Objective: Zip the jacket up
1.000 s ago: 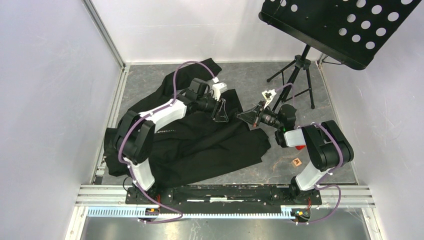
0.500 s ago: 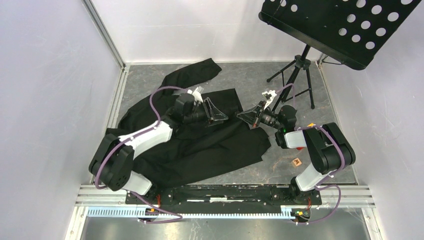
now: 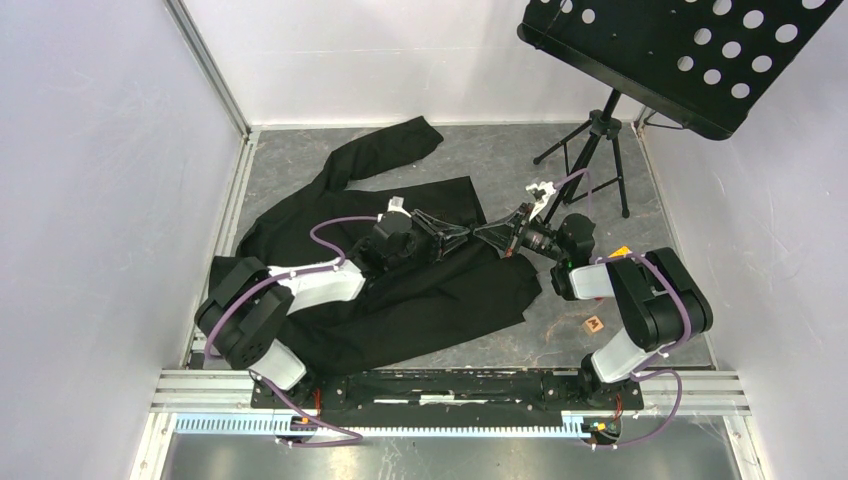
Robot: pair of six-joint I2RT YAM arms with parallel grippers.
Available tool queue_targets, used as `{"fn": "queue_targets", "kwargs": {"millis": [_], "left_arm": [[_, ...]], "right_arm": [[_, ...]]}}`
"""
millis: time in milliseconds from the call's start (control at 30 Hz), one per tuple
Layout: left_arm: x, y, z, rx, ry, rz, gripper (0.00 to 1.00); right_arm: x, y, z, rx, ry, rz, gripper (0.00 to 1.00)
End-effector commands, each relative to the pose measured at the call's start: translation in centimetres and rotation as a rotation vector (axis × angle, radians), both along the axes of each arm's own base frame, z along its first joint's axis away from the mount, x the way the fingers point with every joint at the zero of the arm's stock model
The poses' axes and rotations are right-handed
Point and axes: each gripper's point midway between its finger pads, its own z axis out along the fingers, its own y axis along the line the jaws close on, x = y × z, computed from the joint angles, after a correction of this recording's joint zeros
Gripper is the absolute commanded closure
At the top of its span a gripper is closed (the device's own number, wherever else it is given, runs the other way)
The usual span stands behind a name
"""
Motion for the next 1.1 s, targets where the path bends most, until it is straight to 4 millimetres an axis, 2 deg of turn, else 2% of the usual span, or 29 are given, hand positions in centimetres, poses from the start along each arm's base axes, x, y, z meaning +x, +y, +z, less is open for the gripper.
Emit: {"fn": "queue_targets", "kwargs": {"millis": [0, 600, 900, 1067], "left_arm": [[2.0, 0.9, 1.2, -0.07, 0.02, 0.161, 0.68], [2.5, 0.7, -0.8, -0.058, 0.115, 0.211, 0.66], [2.9, 0.2, -0.7, -0.075, 0.141, 0.224, 0.67], [3.2, 0.6, -0.2, -0.066, 0.113, 0.244, 0.73]], "right_arm": [[-0.1, 0.0, 3.1, 0.035, -0.127, -0.007, 1.0], [-0.4, 0.1, 3.2, 0.049, -0.126, 0.001, 1.0], [-0.5, 0.3, 3.2, 0.048, -0.13, 0.007, 0.99], [-0.5, 0.3, 3.2, 0.047, -0.131, 0.005, 1.0]]}}
